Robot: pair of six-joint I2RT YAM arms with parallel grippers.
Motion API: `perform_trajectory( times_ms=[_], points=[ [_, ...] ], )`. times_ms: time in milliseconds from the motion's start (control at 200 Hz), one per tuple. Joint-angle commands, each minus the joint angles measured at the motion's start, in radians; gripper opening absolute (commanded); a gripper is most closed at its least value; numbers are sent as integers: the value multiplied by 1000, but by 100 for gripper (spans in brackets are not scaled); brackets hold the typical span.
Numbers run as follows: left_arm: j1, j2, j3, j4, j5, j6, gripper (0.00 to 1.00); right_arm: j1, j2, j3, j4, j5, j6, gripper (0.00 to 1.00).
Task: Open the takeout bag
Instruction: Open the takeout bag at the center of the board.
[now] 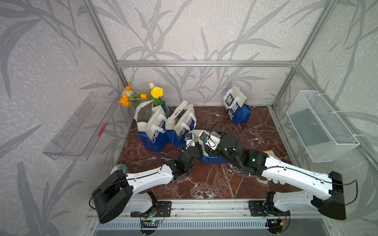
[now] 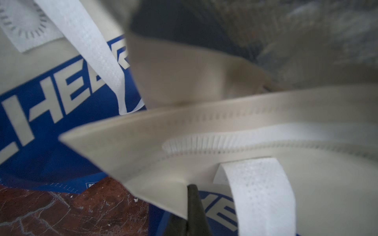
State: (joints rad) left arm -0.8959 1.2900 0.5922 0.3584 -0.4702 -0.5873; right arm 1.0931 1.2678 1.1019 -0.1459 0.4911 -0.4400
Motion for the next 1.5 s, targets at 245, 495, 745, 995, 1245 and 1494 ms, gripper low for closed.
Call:
perform_trajectory(
  times_ms=[245,495,745,995,1245,1494],
  points=[
    [0,-6,18,-101,17,30,0,39,116,-11,245,313,-112,72],
    [0,-20,5,-106,10,29,0,34,330,63,556,654,-361,44],
    [1,-49,-21,-116,-21,34,0,-32,269,120,451,656,-243,11],
    [2,-28,-25,-105,-14,27,0,-110,172,206,207,516,-154,0],
    [2,-8,-23,-113,-19,30,0,-198,141,378,-159,366,-36,0],
    [0,48,11,-174,-26,46,0,-223,170,526,-293,371,-58,0]
  ],
)
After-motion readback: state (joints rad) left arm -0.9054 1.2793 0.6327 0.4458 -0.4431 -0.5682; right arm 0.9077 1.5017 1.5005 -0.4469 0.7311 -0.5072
